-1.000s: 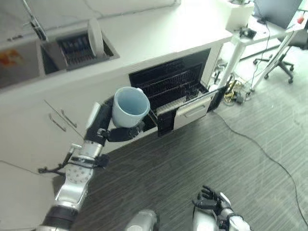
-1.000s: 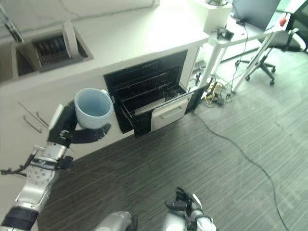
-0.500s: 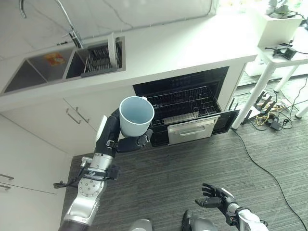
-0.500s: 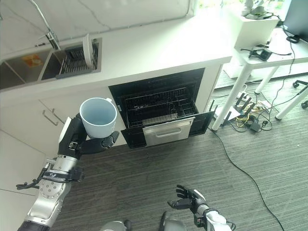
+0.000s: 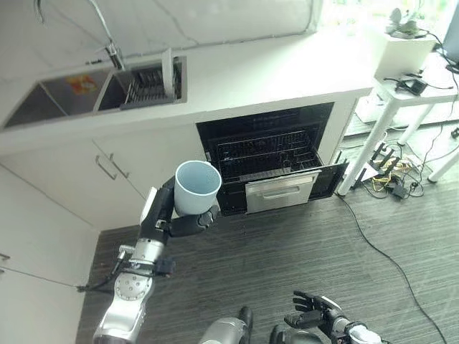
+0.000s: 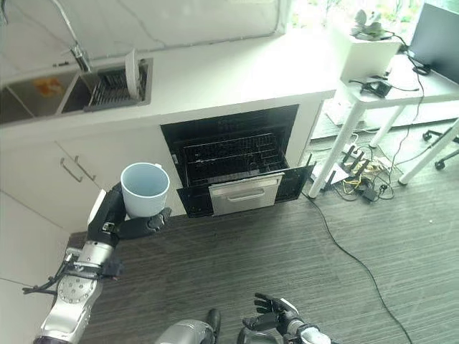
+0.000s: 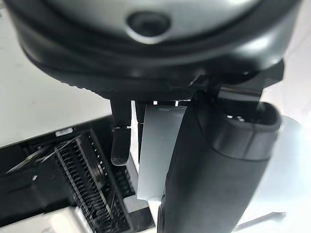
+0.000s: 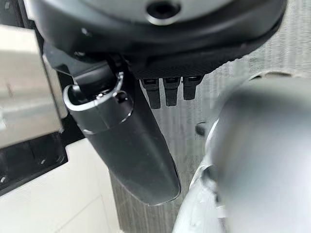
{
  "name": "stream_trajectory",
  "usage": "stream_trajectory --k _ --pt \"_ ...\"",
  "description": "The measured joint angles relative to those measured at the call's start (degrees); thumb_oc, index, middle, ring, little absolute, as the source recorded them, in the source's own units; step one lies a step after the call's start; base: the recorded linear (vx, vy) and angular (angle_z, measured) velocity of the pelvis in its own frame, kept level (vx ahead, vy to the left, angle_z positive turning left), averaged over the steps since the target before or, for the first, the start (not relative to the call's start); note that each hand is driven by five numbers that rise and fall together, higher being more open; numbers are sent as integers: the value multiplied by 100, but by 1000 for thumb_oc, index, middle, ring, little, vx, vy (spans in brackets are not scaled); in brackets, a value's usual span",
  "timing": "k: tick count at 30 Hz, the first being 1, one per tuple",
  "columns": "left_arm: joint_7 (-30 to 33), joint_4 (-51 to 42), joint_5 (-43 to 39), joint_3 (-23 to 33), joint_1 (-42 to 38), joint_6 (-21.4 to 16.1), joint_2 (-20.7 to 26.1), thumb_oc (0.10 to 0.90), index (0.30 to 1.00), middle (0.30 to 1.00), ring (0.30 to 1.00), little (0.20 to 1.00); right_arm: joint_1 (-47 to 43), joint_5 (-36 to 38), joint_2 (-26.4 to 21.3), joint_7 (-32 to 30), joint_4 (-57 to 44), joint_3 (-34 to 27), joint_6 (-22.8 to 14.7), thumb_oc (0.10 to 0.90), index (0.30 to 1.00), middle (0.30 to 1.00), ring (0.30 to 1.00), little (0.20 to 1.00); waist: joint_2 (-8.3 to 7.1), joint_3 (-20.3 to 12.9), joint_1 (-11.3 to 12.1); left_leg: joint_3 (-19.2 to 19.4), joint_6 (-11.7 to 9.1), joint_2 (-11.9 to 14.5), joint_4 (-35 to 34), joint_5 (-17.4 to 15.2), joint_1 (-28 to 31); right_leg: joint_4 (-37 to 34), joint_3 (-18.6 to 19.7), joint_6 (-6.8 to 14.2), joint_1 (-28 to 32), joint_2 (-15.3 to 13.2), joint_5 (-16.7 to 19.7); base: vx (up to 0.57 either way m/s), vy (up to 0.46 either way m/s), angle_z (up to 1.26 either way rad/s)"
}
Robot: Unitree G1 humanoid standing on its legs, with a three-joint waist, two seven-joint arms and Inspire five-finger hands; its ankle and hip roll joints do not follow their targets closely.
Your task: Place the dishes in the dishwasher.
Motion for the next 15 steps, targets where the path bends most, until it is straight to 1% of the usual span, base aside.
stream_trajectory --k 1,2,3,4,5,6,7,8,9,10,11,12,13,14,15 --pt "3 94 -19 -67 -74 -11 -4 400 300 300 300 300 -32 1 0 -2 -33 51 -20 800 900 900 900 900 66 29 -69 -105 100 -95 56 -61 103 826 33 142 -288 -175 82 183 -103 97" --pt "0 193 -23 -288 -167 -83 89 400 300 300 300 300 10 55 -27 -37 -417 -41 -140 800 900 900 900 900 187 67 -366 -520 60 -317 -9 -24 271 1090 443 276 -681 -207 -41 177 -162 102" --pt "-6 195 -20 -310 -172 -88 100 400 300 300 300 300 -2 63 -26 -34 -422 -59 -148 800 900 900 900 900 192 67 -389 -552 56 -326 -18 -22 277 995 465 277 -686 -201 -42 159 -204 108" --pt "-47 208 -18 -450 -206 -137 206 400 300 300 300 300 -32 114 9 -27 -450 -100 -155 800 900 900 900 900 249 58 -430 -625 34 -374 -104 -13 308 279 619 274 -713 -149 5 139 -228 52" --pt "-105 249 -10 -469 -226 -201 228 400 300 300 300 300 -59 123 36 -23 -426 -96 -160 800 900 900 900 900 274 72 -422 -740 11 -449 -161 -29 367 -398 830 272 -688 -147 174 138 -251 69" --pt "-103 341 -12 -476 -283 -225 200 400 300 300 300 300 -55 129 70 -5 -350 -89 -181 800 900 900 900 900 231 79 -443 -686 -221 -494 -96 -220 387 -913 1166 289 -629 -205 389 155 -302 86" --pt "-101 508 -8 -468 -450 -297 320 400 300 300 300 300 -102 156 204 89 -188 -93 -232 800 900 900 900 900 -44 146 -537 -482 47 -444 586 -576 204 -942 1687 736 -583 -608 628 157 -340 89" --pt "-92 561 -6 -435 -543 -304 421 400 300 300 300 300 -137 174 236 118 -125 -125 -309 800 900 900 900 900 -197 172 -524 -461 1 -502 830 -766 194 -708 1960 1014 -621 -876 702 183 -522 45" --pt "30 678 -10 -383 -512 -283 408 400 300 300 300 300 -271 173 248 200 -52 -164 -233 800 900 900 900 900 -211 167 -381 -393 -58 -488 829 -825 256 -573 1996 997 -787 -1080 783 151 -505 20" --pt "36 651 -4 -375 -512 -282 421 400 300 300 300 300 -284 161 267 295 -64 -174 -213 800 900 900 900 900 -219 164 -394 -469 -44 -463 770 -811 292 -637 1892 1002 -769 -1121 780 135 -513 -1" --pt "59 616 23 -374 -479 -278 415 400 300 300 300 300 -290 105 267 425 -87 -165 -123 800 900 900 900 900 -227 165 -332 -464 -33 -393 652 -801 376 -703 1674 990 -753 -1153 779 96 -387 2" --pt "132 571 39 -354 -380 -272 419 400 300 300 300 300 -322 -17 263 572 -124 -81 -56 800 900 900 900 900 -224 167 -208 -487 -38 -274 485 -801 541 -775 1371 949 -704 -1069 793 99 -462 -17" --pt "180 565 39 -318 -333 -267 405 400 300 300 300 300 -352 -20 264 660 -130 -23 -28 800 900 900 900 900 -223 167 -211 -508 -54 -206 356 -802 655 -803 1298 946 -661 -1025 796 40 -422 -21" --pt "225 525 41 -273 -285 -232 374 400 300 300 300 300 -377 -26 254 713 -165 44 28 800 900 900 900 900 -224 167 -202 -542 -122 -126 220 -812 776 -857 1159 899 -624 -895 824 -10 -393 -4" --pt "308 411 35 -195 -182 -180 271 400 300 300 300 300 -412 -27 233 751 -222 141 158 800 900 900 900 900 -212 169 -220 -607 -225 19 4 -796 967 -1040 1086 731 -524 -630 957 -34 -311 21"
